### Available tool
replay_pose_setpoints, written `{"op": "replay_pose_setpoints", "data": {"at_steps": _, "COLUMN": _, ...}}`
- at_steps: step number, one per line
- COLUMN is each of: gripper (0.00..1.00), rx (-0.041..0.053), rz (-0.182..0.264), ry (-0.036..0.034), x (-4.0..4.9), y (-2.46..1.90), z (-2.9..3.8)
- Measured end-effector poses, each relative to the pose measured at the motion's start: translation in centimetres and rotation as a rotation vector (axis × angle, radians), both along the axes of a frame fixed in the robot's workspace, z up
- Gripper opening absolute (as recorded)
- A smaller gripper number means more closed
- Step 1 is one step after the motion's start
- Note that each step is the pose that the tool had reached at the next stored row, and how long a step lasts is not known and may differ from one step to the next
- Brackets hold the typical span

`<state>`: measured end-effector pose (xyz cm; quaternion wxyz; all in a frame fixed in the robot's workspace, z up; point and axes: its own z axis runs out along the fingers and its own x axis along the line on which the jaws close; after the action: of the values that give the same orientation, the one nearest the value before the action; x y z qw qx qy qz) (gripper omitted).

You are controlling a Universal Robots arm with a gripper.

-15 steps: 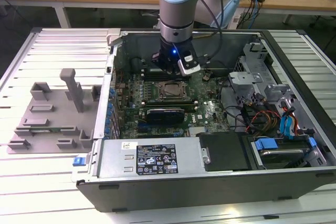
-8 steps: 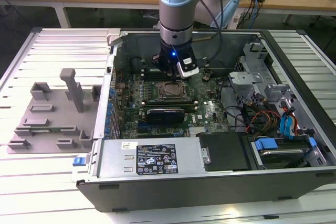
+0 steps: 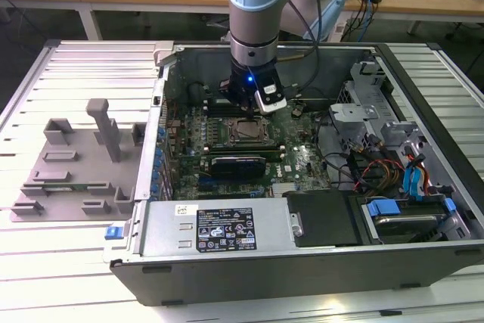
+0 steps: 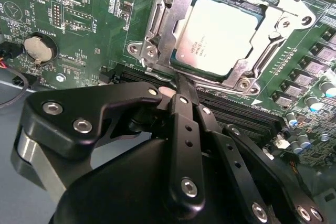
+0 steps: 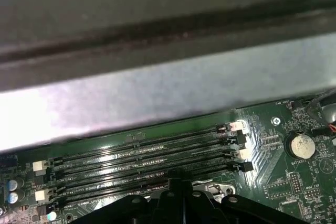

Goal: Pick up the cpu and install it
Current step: 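Install the first cpu locking lever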

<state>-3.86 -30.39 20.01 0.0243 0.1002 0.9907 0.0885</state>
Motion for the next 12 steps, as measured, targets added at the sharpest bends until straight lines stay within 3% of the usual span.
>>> {"op": "replay_pose_setpoints", "data": {"at_steps": 12, "gripper": 0.11, "rx": -0.0031, "rz": 0.0, "ry": -0.0001, "x": 0.01, "y": 0.01, "z": 1.28}}
